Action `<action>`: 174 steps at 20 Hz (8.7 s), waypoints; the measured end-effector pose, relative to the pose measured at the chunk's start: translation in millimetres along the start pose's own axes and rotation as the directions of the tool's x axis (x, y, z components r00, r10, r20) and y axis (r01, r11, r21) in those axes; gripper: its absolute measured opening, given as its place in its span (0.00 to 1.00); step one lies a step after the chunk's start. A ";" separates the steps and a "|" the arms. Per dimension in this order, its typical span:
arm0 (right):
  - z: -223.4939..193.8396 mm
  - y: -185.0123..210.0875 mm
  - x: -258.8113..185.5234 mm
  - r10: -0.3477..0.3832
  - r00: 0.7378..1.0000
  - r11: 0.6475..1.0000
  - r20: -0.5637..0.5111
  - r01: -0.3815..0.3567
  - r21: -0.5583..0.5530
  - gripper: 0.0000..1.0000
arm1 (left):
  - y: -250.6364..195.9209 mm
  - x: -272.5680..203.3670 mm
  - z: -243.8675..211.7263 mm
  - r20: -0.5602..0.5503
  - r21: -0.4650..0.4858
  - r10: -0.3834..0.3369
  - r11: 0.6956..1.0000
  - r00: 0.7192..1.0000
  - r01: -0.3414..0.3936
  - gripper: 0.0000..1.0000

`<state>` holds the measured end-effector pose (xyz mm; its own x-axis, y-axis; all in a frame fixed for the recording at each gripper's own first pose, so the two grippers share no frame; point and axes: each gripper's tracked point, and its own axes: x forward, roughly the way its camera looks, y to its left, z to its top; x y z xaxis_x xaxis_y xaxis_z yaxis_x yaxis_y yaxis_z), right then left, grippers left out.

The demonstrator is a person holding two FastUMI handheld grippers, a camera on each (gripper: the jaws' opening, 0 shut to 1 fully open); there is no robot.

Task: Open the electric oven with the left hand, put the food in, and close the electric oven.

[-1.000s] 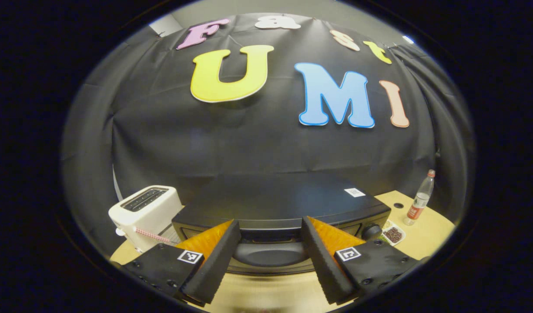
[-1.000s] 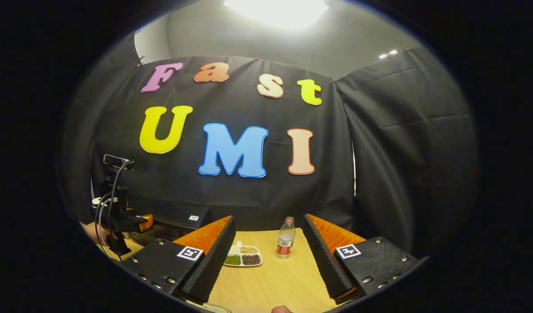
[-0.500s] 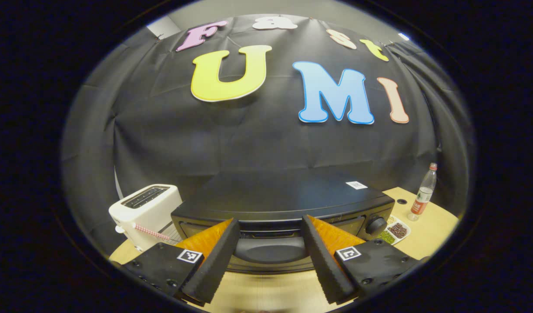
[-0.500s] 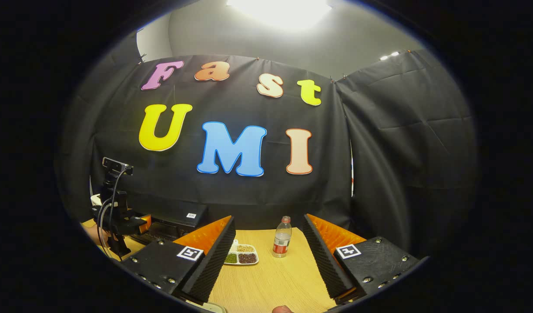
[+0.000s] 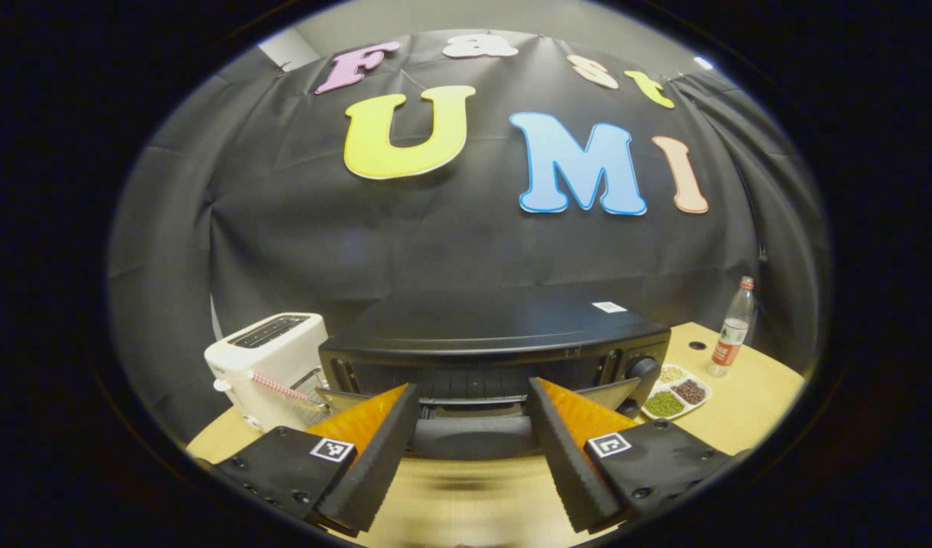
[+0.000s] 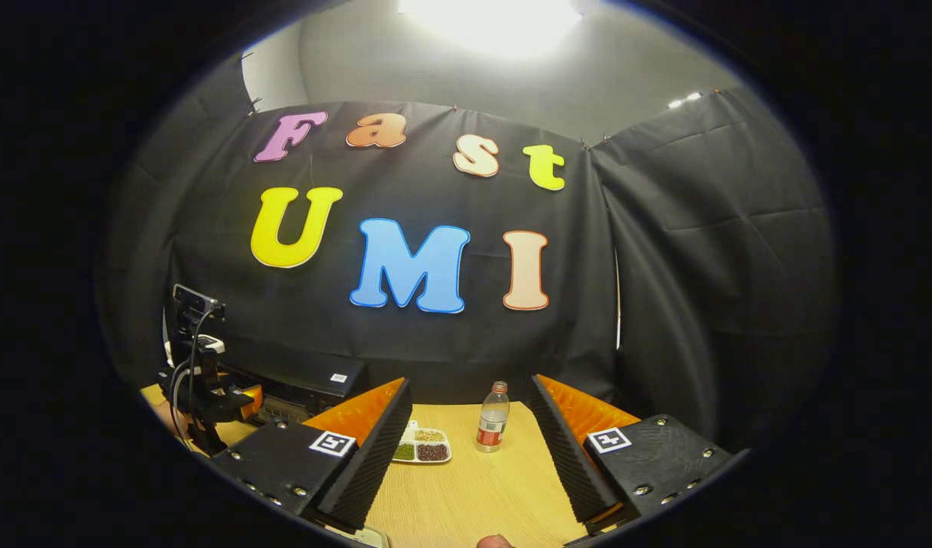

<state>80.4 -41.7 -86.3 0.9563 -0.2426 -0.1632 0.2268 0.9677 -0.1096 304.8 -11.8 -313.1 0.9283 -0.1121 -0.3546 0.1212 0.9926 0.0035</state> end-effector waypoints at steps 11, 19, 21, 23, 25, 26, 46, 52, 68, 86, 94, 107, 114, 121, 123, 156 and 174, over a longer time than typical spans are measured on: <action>-4.3 -4.9 -16.5 0.052 0.999 0.998 -0.015 -0.053 -0.022 0.95 | -2.2 -37.4 -33.6 -0.035 -0.032 0.010 0.999 0.999 -0.011 1.00; -12.3 -7.4 -25.8 0.095 0.995 0.995 -0.041 -0.096 -0.028 0.95 | -3.7 -56.9 -61.5 -0.073 -0.031 0.029 0.999 0.997 -0.031 0.96; -15.1 -6.6 -28.6 0.109 0.993 0.993 -0.049 -0.110 -0.031 0.95 | -3.5 -62.7 -70.4 -0.090 -0.029 0.032 0.999 0.995 -0.035 0.96; -18.3 -6.7 -29.9 0.118 0.991 0.992 -0.058 -0.120 -0.035 0.95 | -4.4 -67.4 -83.5 -0.120 -0.041 0.034 0.998 0.992 -0.040 0.95; -20.9 -7.2 -31.1 0.126 0.990 0.991 -0.067 -0.128 -0.035 0.95 | -5.4 -71.7 -94.8 -0.144 -0.064 0.034 0.997 0.989 -0.043 0.95; -23.7 -6.5 -32.0 0.131 0.989 0.990 -0.073 -0.134 -0.032 0.95 | -5.3 -73.3 -100.0 -0.150 -0.068 0.032 0.997 0.988 -0.043 0.95; -49.0 55.9 -33.7 0.379 0.915 0.924 -0.136 -0.366 0.112 0.96 | 19.6 -196.2 49.2 0.113 -0.059 0.097 0.994 0.989 -0.090 1.00; -91.6 84.7 -37.6 0.516 0.809 0.855 -0.281 -0.469 0.223 0.95 | 39.1 -242.2 100.9 0.197 -0.065 0.140 0.989 0.970 -0.130 0.96; -236.8 129.7 -87.3 0.693 0.265 0.720 -0.671 -0.303 0.624 0.98 | 78.7 -279.2 149.9 0.303 -0.073 0.224 0.975 0.926 -0.211 1.00; -319.0 117.7 -115.4 0.600 -0.086 0.788 -0.795 -0.109 0.606 0.65 | 92.6 -271.6 125.4 0.260 -0.095 0.244 0.969 0.934 -0.226 1.00; -320.7 106.0 -114.5 0.657 -0.089 0.749 -0.748 -0.033 0.662 0.04 | 90.4 -267.5 117.7 0.246 -0.119 0.239 0.969 0.939 -0.216 1.00; -299.5 117.2 -100.3 0.755 0.021 0.651 -0.656 0.105 0.752 0.00 | 103.3 -263.4 121.0 0.257 -0.123 0.245 0.968 0.935 -0.220 1.00; -256.3 175.1 -63.7 0.769 0.162 0.577 -0.619 0.240 0.780 0.01 | 123.8 -247.2 117.5 0.254 -0.133 0.245 0.967 0.936 -0.217 1.00; -231.8 229.7 -20.0 0.746 0.291 0.503 -0.599 0.342 0.794 0.01 | 152.2 -229.8 114.3 0.245 -0.123 0.242 0.968 0.939 -0.218 1.00; -228.6 244.9 -9.3 0.736 0.322 0.480 -0.595 0.372 0.795 0.01 | 159.2 -224.4 112.8 0.244 -0.123 0.240 0.969 0.940 -0.216 1.00; -226.6 357.5 150.2 0.533 0.690 0.025 -0.490 0.565 0.824 0.06 | 233.3 -199.3 79.7 0.129 -0.076 0.299 0.954 0.946 -0.291 1.00; -149.2 296.8 54.6 0.716 0.637 0.397 -0.287 -0.033 0.917 0.97 | 151.5 -183.3 56.4 0.099 -0.081 0.124 0.990 0.987 -0.117 1.00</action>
<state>172.4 222.2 -274.0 0.7183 0.5186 -0.4638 0.2278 0.4546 0.8611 172.9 156.5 -194.9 0.9664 0.0084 -0.2570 -0.0168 0.9994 -0.0308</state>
